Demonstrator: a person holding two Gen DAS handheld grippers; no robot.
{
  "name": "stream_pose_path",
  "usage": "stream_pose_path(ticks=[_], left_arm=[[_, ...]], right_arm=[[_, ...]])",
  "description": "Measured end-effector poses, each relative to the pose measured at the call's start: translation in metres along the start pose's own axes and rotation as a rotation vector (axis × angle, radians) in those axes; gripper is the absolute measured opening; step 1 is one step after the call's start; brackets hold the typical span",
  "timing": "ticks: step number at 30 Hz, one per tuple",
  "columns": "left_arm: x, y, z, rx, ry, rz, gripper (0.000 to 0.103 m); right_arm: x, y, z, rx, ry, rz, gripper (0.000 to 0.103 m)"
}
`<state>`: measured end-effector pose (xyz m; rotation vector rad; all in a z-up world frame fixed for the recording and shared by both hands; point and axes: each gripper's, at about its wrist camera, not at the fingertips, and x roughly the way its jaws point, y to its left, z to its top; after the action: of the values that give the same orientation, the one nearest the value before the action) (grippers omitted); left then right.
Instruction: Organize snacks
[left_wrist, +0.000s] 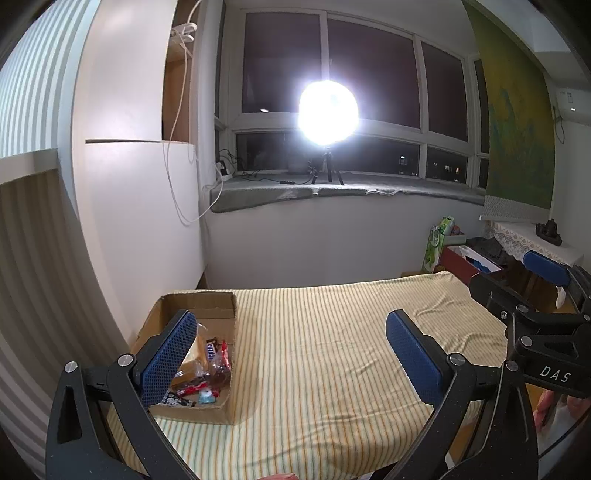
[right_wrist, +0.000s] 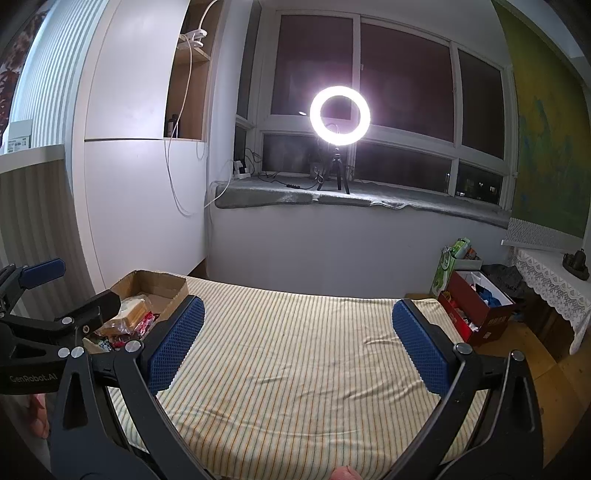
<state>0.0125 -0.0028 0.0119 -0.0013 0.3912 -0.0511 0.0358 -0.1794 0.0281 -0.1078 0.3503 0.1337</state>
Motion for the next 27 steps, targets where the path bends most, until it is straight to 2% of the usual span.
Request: stream_pose_path(ticks=[19,27], left_arm=[[0.0083,0.0047,-0.0017,-0.01,0.025,0.002,0.102],[0.007,0.0022,-0.004,0.003,0.008,0.008,0.102]], right_arm=[[0.0017,-0.0006,-0.002,0.001,0.011,0.007,0.103],[0.0046,-0.0015,-0.0045,0.004,0.02,0.009,0.103]])
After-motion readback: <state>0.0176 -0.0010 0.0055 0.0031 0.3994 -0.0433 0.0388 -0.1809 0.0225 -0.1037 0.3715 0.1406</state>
